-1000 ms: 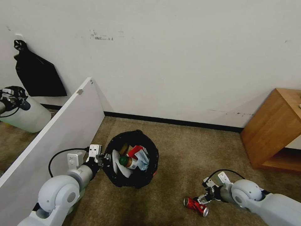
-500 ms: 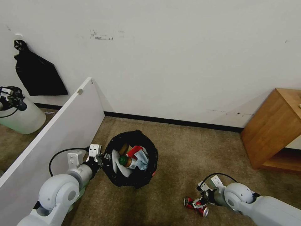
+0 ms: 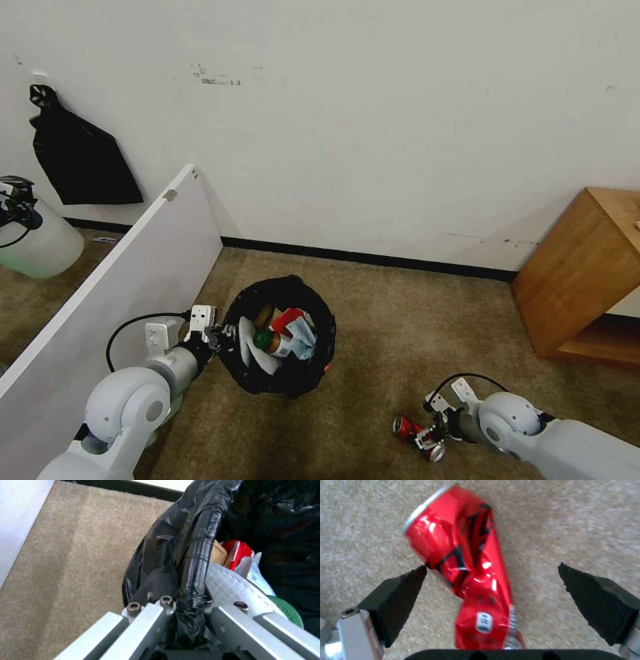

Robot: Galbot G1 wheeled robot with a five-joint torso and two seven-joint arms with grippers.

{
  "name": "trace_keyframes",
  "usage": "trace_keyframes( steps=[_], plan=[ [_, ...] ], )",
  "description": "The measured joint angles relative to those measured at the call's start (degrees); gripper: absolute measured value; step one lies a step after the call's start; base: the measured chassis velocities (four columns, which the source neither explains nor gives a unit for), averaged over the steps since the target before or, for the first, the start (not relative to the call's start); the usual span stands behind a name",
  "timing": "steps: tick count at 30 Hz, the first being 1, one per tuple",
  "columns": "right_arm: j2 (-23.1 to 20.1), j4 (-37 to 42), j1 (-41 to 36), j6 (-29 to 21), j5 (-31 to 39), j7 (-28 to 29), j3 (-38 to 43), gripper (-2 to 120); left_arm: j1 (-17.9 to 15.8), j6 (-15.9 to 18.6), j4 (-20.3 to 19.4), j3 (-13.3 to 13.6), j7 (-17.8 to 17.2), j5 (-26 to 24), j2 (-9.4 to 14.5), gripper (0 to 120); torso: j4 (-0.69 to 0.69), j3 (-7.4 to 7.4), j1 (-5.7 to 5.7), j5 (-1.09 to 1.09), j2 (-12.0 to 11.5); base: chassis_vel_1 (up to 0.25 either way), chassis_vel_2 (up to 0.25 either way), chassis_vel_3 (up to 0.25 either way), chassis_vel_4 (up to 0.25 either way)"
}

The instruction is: Pick up the trash bin and place the garbage on the floor into it.

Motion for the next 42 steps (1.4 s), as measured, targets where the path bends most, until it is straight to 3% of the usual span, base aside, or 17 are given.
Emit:
trace_keyframes(
  steps=[15, 23, 29, 42],
  plan=[
    [3.3, -0.6, 3.9, -1.2, 2.0, 3.5, -3.8, 99, -0.1, -0.3, 0.6, -0.6, 0.7, -0.5, 0.4, 0, 0.0, 0.0, 0.0, 0.0, 0.0, 0.0, 0.0, 0.0, 0.0],
    [3.2, 0.5, 4.4, -1.5, 3.8, 5.1, -4.8, 65, -0.8, -0.4, 1.2, -0.3, 0.7, -0.7, 0.2, 0, 0.0, 0.0, 0.0, -0.01, 0.0, 0.0, 0.0, 0.0, 0.0],
    [3.3, 0.4, 3.2, -1.4, 3.9, 5.3, -4.0, 48, -0.8, -0.4, 1.3, -0.2, 0.7, -0.7, 0.2, 0, 0.0, -0.01, 0.0, -0.04, 0.0, 0.0, 0.0, 0.0, 0.0],
    [5.2, -1.2, 2.5, -1.1, 3.9, 5.9, -3.6, 42, -0.1, -0.5, 0.5, -0.8, 0.7, -0.6, 0.3, 0, -0.01, -0.02, -0.01, -0.04, 0.0, 0.0, 0.0, 0.0, 0.0]
  ],
)
